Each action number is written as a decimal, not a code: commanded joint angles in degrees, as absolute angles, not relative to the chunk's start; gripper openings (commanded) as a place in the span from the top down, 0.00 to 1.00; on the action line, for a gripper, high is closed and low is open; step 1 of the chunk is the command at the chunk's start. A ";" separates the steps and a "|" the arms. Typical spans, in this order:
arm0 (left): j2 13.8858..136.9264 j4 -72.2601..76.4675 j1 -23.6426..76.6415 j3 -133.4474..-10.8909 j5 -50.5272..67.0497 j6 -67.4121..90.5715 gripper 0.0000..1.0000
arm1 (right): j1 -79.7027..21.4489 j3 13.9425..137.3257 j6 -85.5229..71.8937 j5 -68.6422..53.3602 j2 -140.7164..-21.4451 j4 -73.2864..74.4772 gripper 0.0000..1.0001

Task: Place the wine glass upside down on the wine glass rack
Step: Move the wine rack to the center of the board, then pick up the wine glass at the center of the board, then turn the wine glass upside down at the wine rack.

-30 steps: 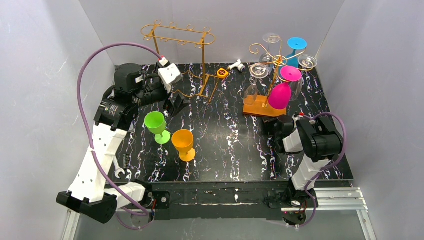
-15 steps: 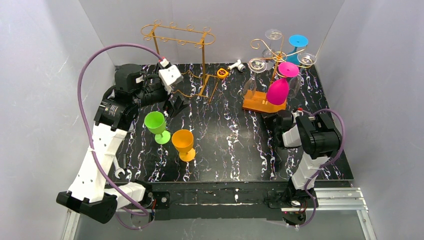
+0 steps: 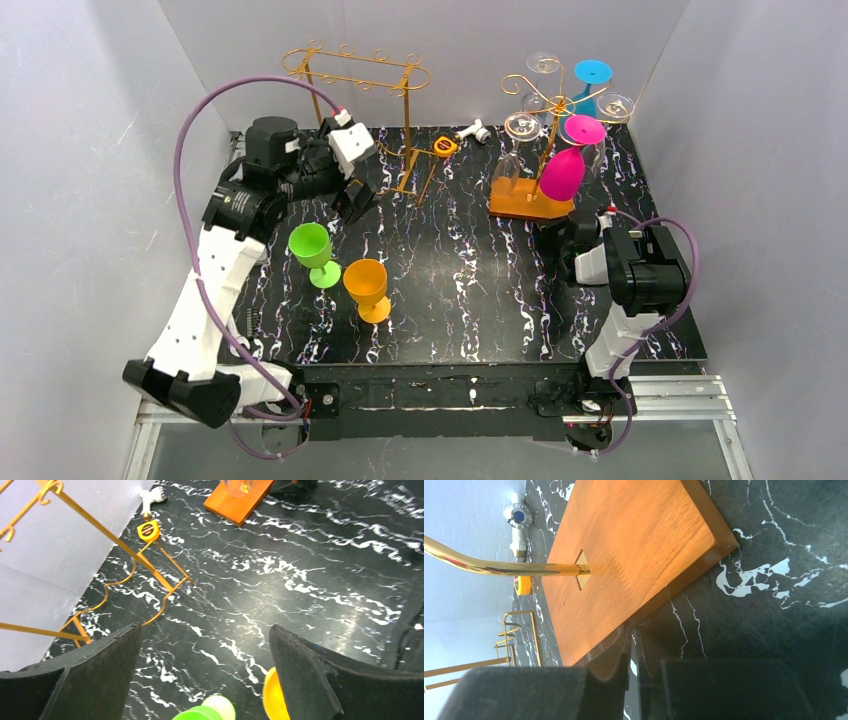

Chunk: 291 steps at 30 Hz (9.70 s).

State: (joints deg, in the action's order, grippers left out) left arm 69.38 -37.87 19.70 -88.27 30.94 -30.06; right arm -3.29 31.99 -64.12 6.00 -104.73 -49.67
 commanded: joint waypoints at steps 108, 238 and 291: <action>103.46 -6.94 17.22 -108.81 22.10 -75.92 0.93 | -38.05 91.01 -29.66 4.99 -80.00 12.95 0.38; 74.02 -49.60 -12.22 -74.94 26.08 -26.53 1.00 | -70.22 101.15 -20.46 29.42 -87.77 33.34 0.02; 42.38 42.35 -27.40 -70.26 59.32 -0.56 1.00 | -64.89 102.95 -74.52 -1.92 -102.33 -45.70 0.02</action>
